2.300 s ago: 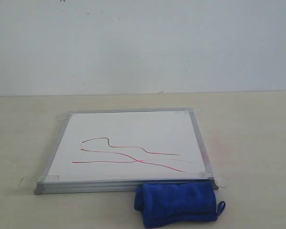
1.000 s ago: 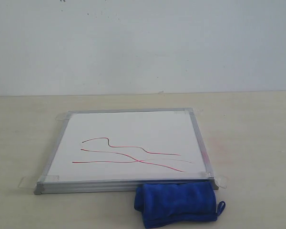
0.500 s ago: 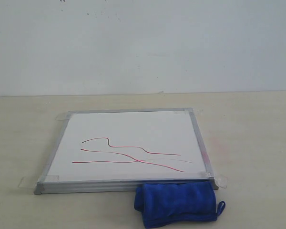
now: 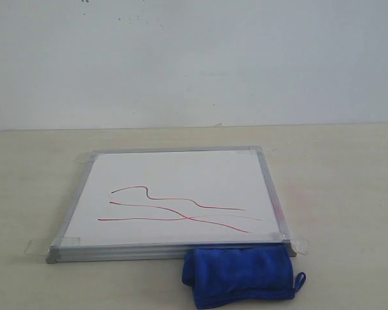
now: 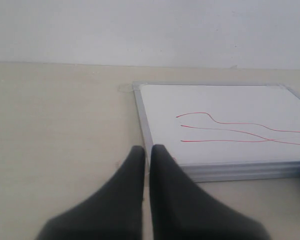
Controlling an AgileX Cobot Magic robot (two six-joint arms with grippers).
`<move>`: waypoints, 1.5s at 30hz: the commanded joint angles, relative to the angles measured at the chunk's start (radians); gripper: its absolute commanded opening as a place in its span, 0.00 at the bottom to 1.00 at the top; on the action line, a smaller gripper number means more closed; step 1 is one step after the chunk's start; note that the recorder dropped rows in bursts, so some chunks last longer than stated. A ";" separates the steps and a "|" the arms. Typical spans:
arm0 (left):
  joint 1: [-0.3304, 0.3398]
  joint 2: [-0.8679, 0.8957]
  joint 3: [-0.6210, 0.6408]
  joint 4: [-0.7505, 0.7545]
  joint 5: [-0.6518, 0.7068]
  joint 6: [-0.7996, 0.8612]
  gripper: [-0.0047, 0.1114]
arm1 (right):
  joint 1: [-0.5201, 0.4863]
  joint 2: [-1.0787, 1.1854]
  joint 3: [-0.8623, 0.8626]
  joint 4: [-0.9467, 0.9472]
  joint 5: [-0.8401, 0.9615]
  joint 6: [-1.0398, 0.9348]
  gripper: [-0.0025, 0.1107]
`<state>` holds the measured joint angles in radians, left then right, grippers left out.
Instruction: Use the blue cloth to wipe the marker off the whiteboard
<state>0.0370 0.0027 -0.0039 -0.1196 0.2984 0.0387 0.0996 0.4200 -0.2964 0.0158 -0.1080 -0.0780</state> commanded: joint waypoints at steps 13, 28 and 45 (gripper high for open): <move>0.003 -0.003 0.004 0.005 0.001 0.007 0.07 | 0.003 0.332 -0.201 0.000 0.235 -0.032 0.03; 0.003 -0.003 0.004 0.005 0.001 0.007 0.07 | 0.170 0.829 -0.554 0.003 0.735 -0.558 0.02; 0.003 -0.003 0.004 0.005 0.001 0.007 0.07 | 0.540 1.093 -0.662 0.013 0.706 -0.917 0.17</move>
<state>0.0370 0.0027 -0.0039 -0.1196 0.2984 0.0387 0.6313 1.4974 -0.9532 0.0176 0.6330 -1.0091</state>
